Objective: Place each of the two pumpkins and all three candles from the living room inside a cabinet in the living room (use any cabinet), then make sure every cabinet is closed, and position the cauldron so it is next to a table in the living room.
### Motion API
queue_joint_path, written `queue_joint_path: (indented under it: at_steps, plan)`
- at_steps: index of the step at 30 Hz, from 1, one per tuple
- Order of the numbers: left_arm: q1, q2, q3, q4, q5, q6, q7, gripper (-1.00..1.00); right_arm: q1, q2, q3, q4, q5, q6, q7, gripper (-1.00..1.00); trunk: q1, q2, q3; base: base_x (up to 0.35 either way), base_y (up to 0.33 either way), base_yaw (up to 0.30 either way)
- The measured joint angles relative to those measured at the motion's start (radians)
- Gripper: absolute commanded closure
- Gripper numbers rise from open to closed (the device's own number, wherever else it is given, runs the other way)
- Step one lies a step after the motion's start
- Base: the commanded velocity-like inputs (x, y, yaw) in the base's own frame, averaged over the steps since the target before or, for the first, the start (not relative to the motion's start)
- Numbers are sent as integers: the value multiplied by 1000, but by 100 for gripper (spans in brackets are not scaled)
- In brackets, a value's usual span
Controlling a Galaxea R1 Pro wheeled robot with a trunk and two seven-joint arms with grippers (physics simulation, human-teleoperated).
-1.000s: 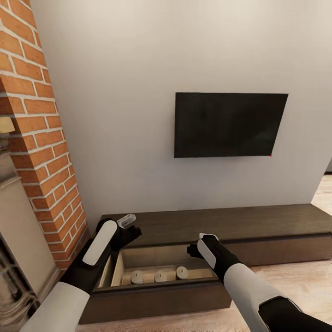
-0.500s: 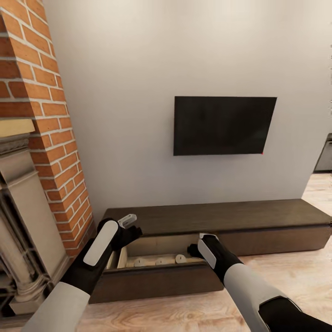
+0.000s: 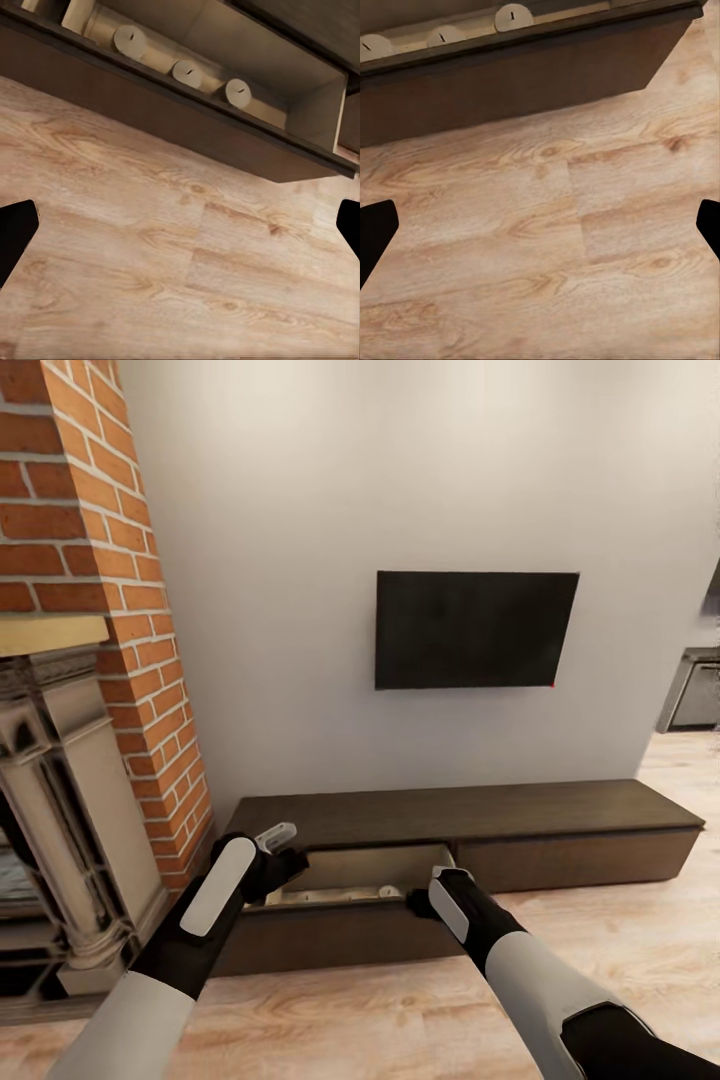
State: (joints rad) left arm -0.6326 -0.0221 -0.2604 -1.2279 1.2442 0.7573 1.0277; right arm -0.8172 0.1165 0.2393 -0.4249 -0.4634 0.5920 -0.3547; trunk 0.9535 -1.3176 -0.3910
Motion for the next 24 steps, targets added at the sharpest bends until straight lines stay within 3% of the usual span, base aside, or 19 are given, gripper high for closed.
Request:
queue_joint_path:
  at_steps: [8, 18, 24]
  plan:
    - [0, -1, 0, 0, 0, -2, 1, -100, 0, -1, 0, 0, 0, 0, 0, -100, 30, -56, -25, -303, 0, 0]
    - [0, -1, -14, 2, -2, -36, -2, -100, 0, -1, 1, 6, 0, -55, 0, -100, 68, -126, -56, -24, 0, 0]
    - [0, -1, -48, 10, -90, -95, -9, -100, 0, -1, 1, 9, 0, -64, 0, -100, 84, -154, -69, 0, 0, 0]
